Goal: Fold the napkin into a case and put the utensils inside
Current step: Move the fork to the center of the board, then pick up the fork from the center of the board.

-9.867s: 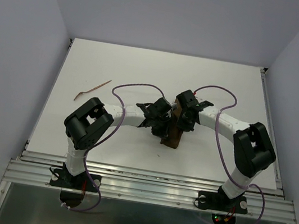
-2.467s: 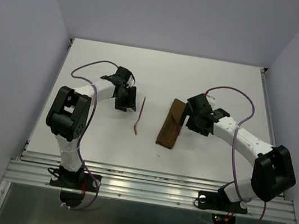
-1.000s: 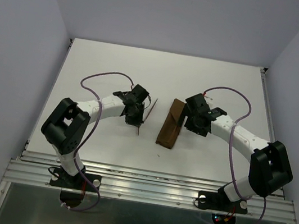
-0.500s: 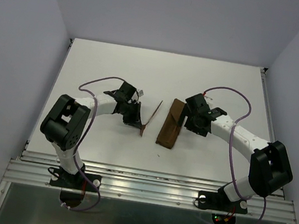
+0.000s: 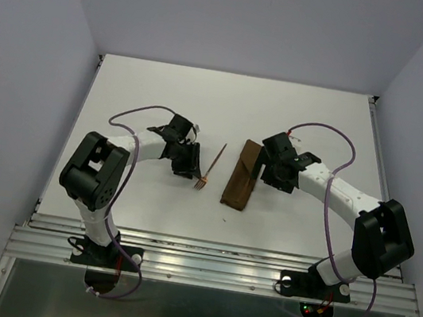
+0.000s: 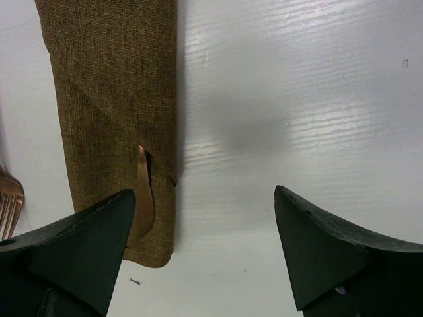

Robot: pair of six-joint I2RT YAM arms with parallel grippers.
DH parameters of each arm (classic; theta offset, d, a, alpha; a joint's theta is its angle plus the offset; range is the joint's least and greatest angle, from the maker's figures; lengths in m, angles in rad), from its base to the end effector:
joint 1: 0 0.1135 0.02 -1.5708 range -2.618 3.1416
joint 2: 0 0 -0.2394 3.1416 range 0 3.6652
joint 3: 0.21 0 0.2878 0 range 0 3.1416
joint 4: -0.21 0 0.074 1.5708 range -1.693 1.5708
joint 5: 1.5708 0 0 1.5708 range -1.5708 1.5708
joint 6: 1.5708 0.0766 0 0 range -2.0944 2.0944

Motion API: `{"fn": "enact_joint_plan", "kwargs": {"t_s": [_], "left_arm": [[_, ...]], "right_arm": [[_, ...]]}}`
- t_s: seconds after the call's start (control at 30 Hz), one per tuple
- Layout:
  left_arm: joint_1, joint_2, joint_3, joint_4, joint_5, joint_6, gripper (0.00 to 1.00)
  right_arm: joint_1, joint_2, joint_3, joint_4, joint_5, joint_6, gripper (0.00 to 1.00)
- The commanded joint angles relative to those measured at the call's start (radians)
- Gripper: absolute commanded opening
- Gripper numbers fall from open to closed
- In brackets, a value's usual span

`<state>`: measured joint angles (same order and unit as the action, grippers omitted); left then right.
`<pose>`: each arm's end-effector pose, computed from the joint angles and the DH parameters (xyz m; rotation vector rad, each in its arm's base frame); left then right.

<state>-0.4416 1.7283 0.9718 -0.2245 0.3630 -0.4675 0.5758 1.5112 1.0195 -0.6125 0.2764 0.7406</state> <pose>0.3359 -0.1889 0.0794 0.1138 2.6596 -0.7927 0.3038 0.1723 0.1406 0.3003 2.5901 0.0920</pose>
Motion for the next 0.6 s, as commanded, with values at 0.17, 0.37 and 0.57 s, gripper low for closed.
{"fn": "enact_joint_plan", "kwargs": {"t_s": [0.17,0.37,0.57], "left_arm": [[-0.089,-0.082,0.137,-0.196,-0.352,0.044,0.65],[-0.150,0.028,0.228,-0.214,-0.424,0.046,0.66],[-0.198,0.131,0.304,-0.222,-0.450,0.055,0.68]], "right_arm": [[-0.005,-0.014,0.024,0.036,0.003,0.003,0.91],[-0.005,-0.014,0.033,0.033,-0.002,0.002,0.91],[-0.005,-0.022,0.022,0.022,0.009,0.003,0.91]]}}
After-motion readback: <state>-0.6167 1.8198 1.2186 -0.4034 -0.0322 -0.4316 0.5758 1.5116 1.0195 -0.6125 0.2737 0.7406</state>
